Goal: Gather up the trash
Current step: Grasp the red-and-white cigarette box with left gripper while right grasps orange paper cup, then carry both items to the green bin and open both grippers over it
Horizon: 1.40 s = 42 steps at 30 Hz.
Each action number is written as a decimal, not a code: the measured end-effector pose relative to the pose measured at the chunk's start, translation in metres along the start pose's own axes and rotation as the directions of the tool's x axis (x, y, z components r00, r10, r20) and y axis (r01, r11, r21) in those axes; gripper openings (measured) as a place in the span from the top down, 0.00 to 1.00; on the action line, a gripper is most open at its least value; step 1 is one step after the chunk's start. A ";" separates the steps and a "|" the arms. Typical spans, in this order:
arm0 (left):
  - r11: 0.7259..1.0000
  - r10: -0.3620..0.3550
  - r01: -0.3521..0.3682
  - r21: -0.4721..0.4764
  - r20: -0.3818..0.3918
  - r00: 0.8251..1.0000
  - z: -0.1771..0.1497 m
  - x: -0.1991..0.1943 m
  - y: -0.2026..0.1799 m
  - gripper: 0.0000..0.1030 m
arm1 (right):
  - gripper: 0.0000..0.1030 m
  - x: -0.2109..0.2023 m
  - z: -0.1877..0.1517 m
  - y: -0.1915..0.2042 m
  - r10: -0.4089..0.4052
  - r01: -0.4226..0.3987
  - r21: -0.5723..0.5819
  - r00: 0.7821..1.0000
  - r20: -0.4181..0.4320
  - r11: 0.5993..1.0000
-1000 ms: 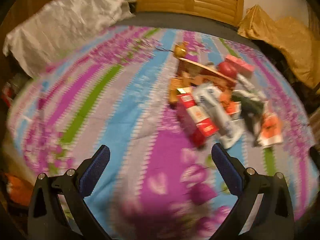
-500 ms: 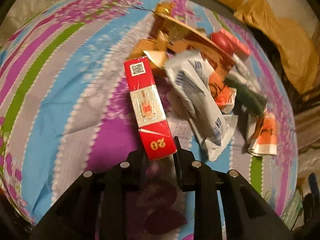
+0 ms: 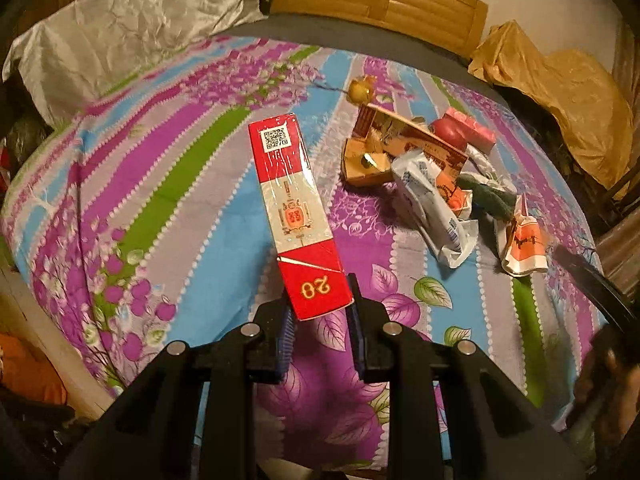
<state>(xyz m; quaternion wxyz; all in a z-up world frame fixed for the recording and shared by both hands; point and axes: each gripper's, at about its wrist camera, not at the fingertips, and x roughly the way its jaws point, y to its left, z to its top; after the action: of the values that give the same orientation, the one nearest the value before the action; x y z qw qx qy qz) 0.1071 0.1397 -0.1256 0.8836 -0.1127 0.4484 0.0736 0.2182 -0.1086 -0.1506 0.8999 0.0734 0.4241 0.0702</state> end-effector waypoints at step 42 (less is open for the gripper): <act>0.308 -0.627 0.526 0.793 -0.246 0.739 -0.108 -0.131 -0.557 0.78 | 0.88 -0.493 -0.109 -0.362 -0.636 0.471 0.547 0.757 0.152 0.692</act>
<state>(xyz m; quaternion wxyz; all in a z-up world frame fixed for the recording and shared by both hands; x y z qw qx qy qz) 0.0748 -0.4297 -0.0071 0.8164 0.1656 0.3079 -0.4596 -0.1538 -0.5479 0.0830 0.8882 0.1697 0.2726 -0.3285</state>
